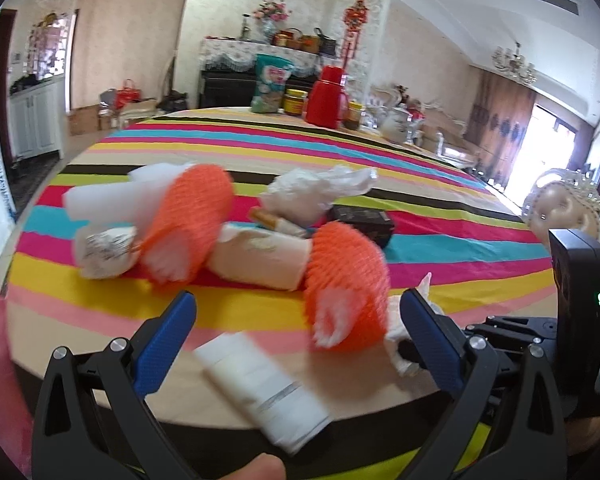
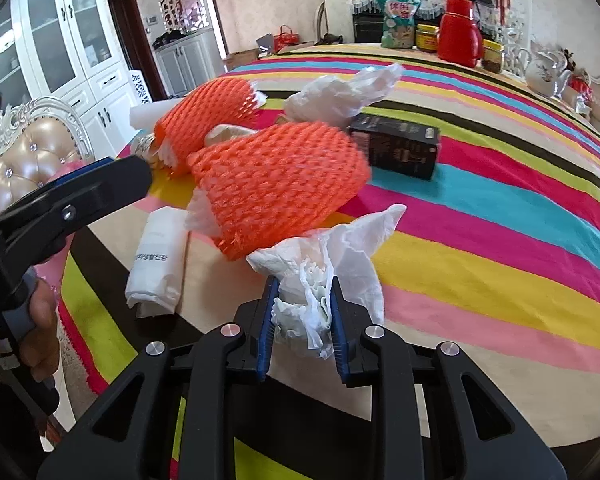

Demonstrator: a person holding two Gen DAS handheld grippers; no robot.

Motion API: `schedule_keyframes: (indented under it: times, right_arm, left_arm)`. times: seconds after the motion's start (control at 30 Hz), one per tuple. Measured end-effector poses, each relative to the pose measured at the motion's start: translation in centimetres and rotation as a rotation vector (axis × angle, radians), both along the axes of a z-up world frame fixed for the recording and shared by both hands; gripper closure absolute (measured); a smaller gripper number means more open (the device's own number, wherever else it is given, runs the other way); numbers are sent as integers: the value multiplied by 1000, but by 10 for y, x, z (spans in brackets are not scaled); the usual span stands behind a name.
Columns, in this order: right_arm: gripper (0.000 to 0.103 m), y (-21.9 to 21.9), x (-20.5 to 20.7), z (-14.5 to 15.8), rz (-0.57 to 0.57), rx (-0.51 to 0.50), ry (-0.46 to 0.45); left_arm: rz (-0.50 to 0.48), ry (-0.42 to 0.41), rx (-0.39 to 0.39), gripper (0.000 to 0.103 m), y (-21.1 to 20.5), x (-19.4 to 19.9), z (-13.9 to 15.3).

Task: Collect trash
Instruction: 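Grasp the crumpled tissue with the right tool while the left tool grasps an orange foam net, then carry both items to the pink bin and open both tools to drop them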

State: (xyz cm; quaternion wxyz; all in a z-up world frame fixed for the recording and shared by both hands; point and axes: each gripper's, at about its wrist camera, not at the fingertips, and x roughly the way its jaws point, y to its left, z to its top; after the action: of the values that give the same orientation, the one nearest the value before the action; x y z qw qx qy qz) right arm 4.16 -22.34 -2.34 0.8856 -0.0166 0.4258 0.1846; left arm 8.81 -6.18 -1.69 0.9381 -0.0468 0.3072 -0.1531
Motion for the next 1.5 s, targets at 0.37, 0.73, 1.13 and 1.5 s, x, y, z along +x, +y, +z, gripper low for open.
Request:
schedule_keyframes:
  times: [0.37,0.73,1.13,1.5]
  right_arm:
    - [78,-33,8,9,-84,19,-38]
    - [78,-50,11,20,-131,46,-76]
    - [78,-25,10,48,-92,62,-147]
    - [78,33,9,73,18,89,-185]
  left_arm:
    - [-87,97,-12,27,-40,40,-17]
    - [-101,187,1,76,-43,50,-31]
    - [-24,55,-28,76,-6,7,12]
    - [190,-24,-39,76,85,-40,41]
